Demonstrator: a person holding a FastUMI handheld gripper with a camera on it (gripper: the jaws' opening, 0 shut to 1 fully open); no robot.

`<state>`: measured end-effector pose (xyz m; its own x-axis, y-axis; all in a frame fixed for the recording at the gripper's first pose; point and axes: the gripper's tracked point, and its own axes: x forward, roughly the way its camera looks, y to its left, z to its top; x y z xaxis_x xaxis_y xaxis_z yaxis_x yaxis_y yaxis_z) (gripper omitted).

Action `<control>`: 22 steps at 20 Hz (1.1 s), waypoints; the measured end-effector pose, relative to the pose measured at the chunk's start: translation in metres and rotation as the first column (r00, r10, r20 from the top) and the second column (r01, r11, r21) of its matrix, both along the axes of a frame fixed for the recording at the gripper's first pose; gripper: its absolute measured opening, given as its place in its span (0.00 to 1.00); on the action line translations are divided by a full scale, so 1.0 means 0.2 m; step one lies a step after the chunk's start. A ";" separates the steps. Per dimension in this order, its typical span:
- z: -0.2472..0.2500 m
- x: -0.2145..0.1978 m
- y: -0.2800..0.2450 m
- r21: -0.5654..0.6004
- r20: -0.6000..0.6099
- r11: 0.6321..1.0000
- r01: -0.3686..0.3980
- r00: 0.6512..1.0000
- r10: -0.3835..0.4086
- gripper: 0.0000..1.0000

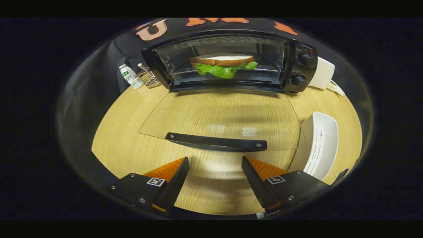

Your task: Open the toaster oven, put the food inside, and close the toaster oven door.

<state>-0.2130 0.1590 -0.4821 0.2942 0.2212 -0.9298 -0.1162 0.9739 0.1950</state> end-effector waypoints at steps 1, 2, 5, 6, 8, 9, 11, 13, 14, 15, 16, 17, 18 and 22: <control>-0.02 0.00 -0.01 -0.027 -0.032 1.000 0.004 0.999 -0.005 0.93; -0.01 0.03 0.01 -0.031 -0.012 0.999 0.018 1.000 -0.018 0.92; 0.03 0.12 0.05 -0.003 0.013 0.999 0.050 0.999 -0.050 0.94; 0.08 0.19 0.05 0.012 0.057 0.998 0.064 0.996 -0.065 0.94; 0.19 0.38 0.04 0.012 0.178 0.999 0.053 0.983 -0.054 0.93; 0.23 0.46 0.02 0.004 0.201 0.999 0.048 0.978 -0.048 0.92; 0.30 0.58 0.02 0.028 0.223 0.997 0.069 0.972 -0.073 0.92; 0.35 0.73 -0.01 0.043 0.264 0.993 0.109 0.958 -0.116 0.92; 0.37 0.78 -0.03 0.044 0.278 0.992 0.121 0.952 -0.128 0.92; 0.38 0.81 -0.06 0.040 0.275 0.991 0.127 0.952 -0.133 0.92; 0.40 0.85 -0.07 0.042 0.288 0.990 0.138 0.947 -0.144 0.92; 0.42 0.89 -0.09 0.042 0.304 0.988 0.150 0.940 -0.156 0.92; 0.44 0.93 -0.10 0.048 0.320 0.986 0.158 0.933 -0.165 0.92; 0.47 0.98 -0.13 0.047 0.322 0.986 0.159 0.932 -0.166 0.91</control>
